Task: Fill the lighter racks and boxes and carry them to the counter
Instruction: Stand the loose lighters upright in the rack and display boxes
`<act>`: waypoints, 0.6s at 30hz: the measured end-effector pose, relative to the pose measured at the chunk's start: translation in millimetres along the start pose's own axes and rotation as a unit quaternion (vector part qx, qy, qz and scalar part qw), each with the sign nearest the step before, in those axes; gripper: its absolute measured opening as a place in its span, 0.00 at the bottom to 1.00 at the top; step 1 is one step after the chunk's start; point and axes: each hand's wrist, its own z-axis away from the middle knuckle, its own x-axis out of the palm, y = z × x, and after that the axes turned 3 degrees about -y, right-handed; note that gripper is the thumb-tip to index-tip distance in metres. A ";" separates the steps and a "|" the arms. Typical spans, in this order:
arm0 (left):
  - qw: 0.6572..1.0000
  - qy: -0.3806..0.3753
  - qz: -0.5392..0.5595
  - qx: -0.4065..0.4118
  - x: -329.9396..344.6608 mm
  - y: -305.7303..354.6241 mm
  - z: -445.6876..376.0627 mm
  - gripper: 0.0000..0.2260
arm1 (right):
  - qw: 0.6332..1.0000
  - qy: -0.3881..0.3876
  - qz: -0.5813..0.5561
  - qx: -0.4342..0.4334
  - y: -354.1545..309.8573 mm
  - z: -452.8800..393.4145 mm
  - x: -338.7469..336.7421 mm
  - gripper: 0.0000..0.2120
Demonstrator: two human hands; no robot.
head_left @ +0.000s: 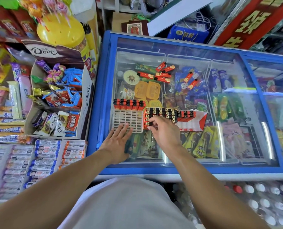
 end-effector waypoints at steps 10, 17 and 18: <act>1.000 0.002 0.016 -0.013 1.6 6.3 1.0 0.48 | 0.997 0.047 -0.057 0.011 8.2 -4.9 -3.4 0.05; 0.981 0.155 0.073 0.089 -23.9 37.4 -10.7 0.42 | 0.990 0.075 -0.113 0.049 27.3 -60.5 -29.4 0.05; 0.978 0.168 0.069 0.100 -30.5 42.0 -14.9 0.42 | 0.989 0.067 -0.120 0.051 31.5 -75.0 -30.9 0.06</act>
